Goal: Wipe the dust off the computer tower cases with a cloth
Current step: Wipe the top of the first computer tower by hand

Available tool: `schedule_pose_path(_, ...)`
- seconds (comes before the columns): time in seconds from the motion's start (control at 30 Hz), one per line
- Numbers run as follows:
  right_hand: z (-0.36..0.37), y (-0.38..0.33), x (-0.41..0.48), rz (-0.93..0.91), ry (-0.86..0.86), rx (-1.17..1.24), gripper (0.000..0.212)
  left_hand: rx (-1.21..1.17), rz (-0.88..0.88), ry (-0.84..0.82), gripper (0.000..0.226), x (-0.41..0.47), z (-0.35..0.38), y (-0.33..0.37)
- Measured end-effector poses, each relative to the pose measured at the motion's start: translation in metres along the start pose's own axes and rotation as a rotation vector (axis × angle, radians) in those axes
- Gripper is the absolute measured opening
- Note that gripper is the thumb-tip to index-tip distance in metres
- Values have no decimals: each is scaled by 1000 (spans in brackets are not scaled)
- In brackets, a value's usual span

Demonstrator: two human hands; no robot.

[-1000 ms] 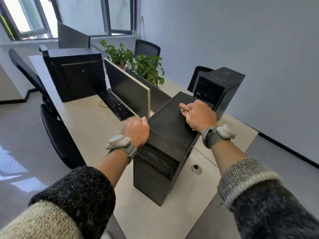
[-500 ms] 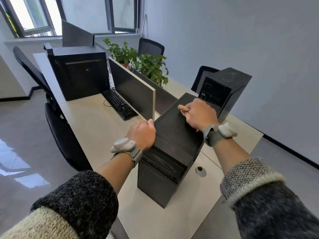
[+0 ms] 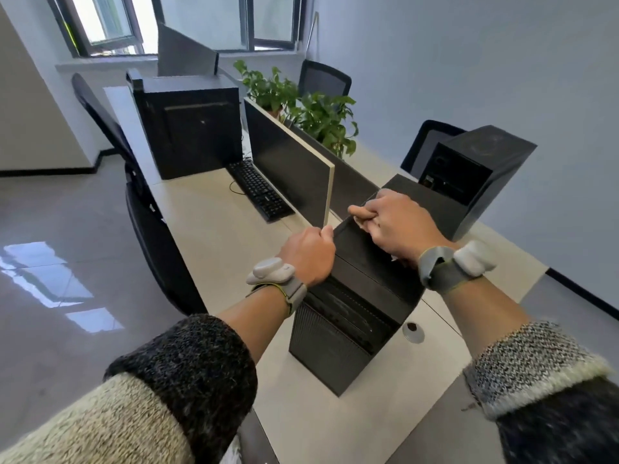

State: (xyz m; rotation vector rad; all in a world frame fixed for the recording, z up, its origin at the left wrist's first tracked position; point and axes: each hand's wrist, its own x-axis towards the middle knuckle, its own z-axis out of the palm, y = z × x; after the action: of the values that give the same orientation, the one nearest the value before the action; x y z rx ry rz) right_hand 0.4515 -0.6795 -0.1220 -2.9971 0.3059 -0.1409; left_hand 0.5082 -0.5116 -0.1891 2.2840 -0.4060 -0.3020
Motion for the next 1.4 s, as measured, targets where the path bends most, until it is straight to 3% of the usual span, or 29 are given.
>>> schedule_pose_path(0.07,-8,-8,-16,-136,-65,135,16,-16,5,-5,56,2,1,0)
schedule_pose_path(0.13,-19,-3,-10,-148,-158,208,15,-27,19,-15,54,0,-1,1)
schedule_pose_path(0.27,-15,18,21,193,75,68,21,-57,29,-66,57,-1,0,-1)
schedule_pose_path(0.33,-4,13,21,232,71,-21,20,-56,29,-100,57,-2,0,-4)
schedule_pose_path(0.57,-5,-46,-38,-257,-144,257,17,-193,-7,-54,45,-6,-22,-23)
schedule_pose_path(0.77,2,-45,-14,-9,60,25,25,-194,-68,-18,24,-28,-42,-39)
schedule_pose_path(0.93,5,-68,-64,-304,-60,211,16,-217,-36,9,21,-34,-48,-39)
schedule_pose_path(1.0,0,-66,-70,-338,-86,268,16,-202,-6,12,23,-39,-47,-35)
schedule_pose_path(1.1,-5,-36,-46,-57,147,246,17,-159,78,11,26,-44,-46,-27)
schedule_pose_path(1.2,-1,-23,-44,122,126,70,24,-153,187,22,28,-48,-43,-21)
schedule_pose_path(1.4,2,-79,-96,-174,-13,202,24,-202,240,66,25,-52,-41,-33)
